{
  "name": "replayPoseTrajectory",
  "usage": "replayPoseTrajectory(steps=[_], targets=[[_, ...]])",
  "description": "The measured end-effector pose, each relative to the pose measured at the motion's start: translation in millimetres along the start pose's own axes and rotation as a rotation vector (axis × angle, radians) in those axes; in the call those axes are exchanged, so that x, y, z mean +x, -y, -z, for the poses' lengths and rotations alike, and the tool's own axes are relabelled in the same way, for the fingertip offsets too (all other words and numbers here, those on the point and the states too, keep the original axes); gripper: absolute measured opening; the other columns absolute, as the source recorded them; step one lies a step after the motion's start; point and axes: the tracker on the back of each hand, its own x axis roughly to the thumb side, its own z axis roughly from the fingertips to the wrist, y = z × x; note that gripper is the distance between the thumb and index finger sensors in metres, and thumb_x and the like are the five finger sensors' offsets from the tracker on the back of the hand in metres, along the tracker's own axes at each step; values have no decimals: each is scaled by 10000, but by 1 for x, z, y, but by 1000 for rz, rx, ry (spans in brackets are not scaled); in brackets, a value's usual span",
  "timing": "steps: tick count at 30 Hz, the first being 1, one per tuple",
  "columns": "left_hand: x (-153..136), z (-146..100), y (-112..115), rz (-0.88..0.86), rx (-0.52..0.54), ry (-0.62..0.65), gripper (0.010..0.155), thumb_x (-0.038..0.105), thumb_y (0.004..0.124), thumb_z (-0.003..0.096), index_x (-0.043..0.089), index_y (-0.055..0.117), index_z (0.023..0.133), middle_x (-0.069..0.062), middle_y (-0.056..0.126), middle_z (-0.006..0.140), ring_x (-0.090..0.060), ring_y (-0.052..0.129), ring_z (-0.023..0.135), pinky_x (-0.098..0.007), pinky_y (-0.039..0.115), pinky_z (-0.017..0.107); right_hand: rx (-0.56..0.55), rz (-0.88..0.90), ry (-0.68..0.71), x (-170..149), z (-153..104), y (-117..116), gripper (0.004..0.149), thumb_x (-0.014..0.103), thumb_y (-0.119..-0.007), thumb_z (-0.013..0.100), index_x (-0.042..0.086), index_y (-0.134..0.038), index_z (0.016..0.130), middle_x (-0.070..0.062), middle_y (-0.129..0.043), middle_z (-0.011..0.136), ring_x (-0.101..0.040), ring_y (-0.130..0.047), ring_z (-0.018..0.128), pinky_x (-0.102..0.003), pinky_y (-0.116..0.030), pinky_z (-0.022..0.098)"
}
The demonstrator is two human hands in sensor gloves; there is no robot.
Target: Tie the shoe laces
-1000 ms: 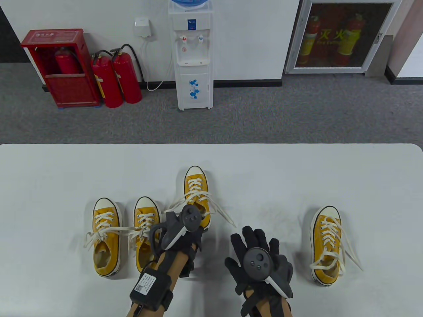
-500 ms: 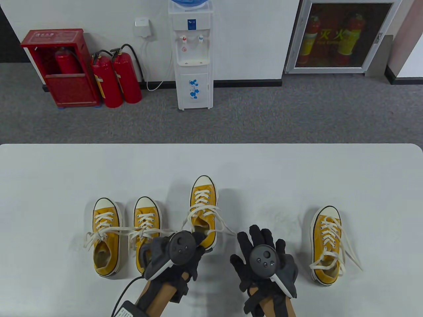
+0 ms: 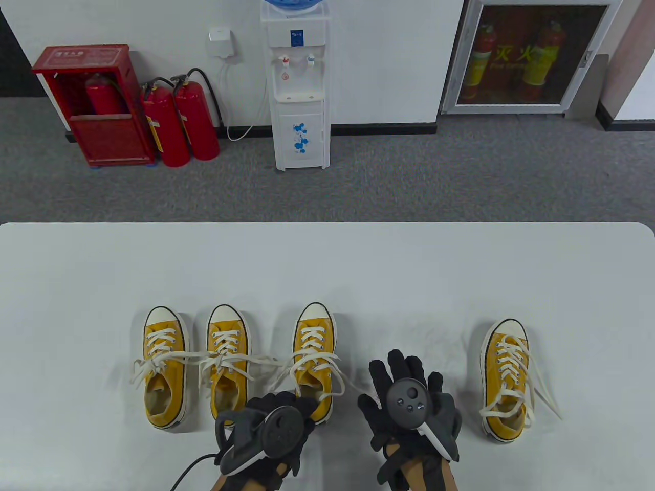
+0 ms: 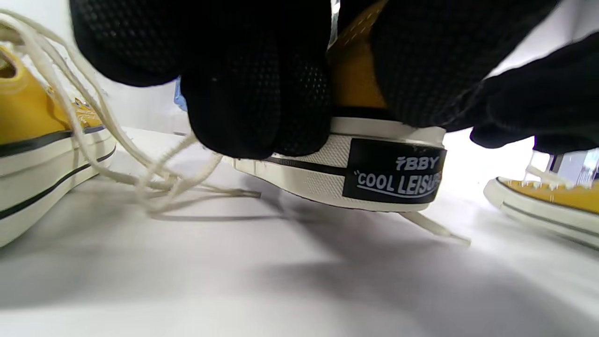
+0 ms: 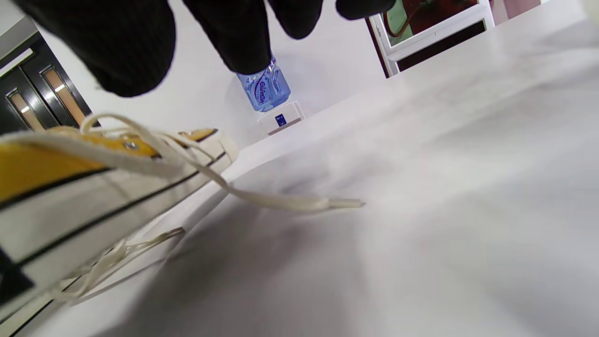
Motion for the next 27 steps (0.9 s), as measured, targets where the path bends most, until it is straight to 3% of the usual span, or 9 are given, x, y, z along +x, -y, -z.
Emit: replayPoseTrajectory(steps=[13,27], targets=[[1,3,20,79,-92,34,401,476,917,409,411,921,804,-96,1009,789,-287,1063,542,-547,831,511,17,-19,19,4,-1,-2,743,554,-757,436,241,-576,1086,-39,-278,1185,-442,-289,1114,-740,-130,707],[-5,4,19,15,-160,42,485,516,848,447,413,850,921,-93,982,835,-295,1047,581,-559,810,540,30,-23,17,4,-1,-4,741,553,-757,437,239,-580,1085,-40,-278,1185,-444,-289,1112,-740,-126,705]])
